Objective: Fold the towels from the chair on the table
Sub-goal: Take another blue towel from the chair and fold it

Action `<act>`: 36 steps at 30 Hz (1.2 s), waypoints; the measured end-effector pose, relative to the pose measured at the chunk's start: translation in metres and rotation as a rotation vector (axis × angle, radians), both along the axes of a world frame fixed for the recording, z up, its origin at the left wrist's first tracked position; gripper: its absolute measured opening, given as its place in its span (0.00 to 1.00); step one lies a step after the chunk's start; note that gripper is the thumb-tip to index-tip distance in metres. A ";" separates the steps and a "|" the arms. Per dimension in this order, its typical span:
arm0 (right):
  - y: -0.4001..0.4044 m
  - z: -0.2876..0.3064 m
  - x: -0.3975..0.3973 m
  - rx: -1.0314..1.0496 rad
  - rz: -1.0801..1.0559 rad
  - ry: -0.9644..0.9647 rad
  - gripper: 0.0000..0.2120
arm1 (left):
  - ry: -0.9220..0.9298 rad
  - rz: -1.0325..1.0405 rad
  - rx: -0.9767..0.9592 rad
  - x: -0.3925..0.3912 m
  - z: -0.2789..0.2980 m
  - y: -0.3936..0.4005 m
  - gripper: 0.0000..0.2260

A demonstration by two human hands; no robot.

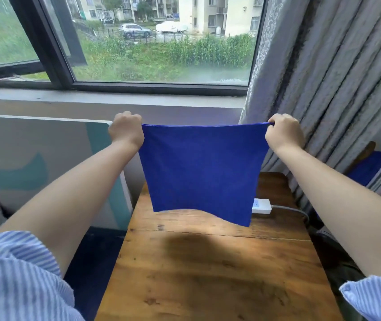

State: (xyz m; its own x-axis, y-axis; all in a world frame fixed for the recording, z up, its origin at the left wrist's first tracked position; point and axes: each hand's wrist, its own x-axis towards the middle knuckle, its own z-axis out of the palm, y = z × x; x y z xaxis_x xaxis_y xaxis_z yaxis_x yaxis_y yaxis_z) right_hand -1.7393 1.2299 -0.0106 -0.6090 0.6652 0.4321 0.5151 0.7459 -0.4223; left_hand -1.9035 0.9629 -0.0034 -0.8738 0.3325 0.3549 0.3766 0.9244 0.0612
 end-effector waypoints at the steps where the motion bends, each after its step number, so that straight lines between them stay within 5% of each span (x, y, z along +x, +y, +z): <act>1: 0.003 0.001 0.001 0.003 0.015 0.020 0.14 | 0.015 -0.005 0.038 -0.002 0.002 0.000 0.14; 11: -0.007 -0.050 0.008 -0.005 0.168 -0.144 0.11 | -0.051 -0.040 -0.018 0.005 -0.048 -0.032 0.15; 19: -0.029 -0.071 -0.001 -0.044 0.128 -0.173 0.13 | -0.209 -0.034 0.221 0.007 -0.077 -0.057 0.14; 26: -0.040 -0.072 -0.034 0.024 -0.003 -0.297 0.13 | -0.290 -0.064 0.235 -0.016 -0.085 -0.065 0.10; 36: -0.048 -0.035 -0.085 -0.091 -0.005 0.208 0.14 | -0.048 -0.103 0.398 -0.055 -0.047 -0.061 0.11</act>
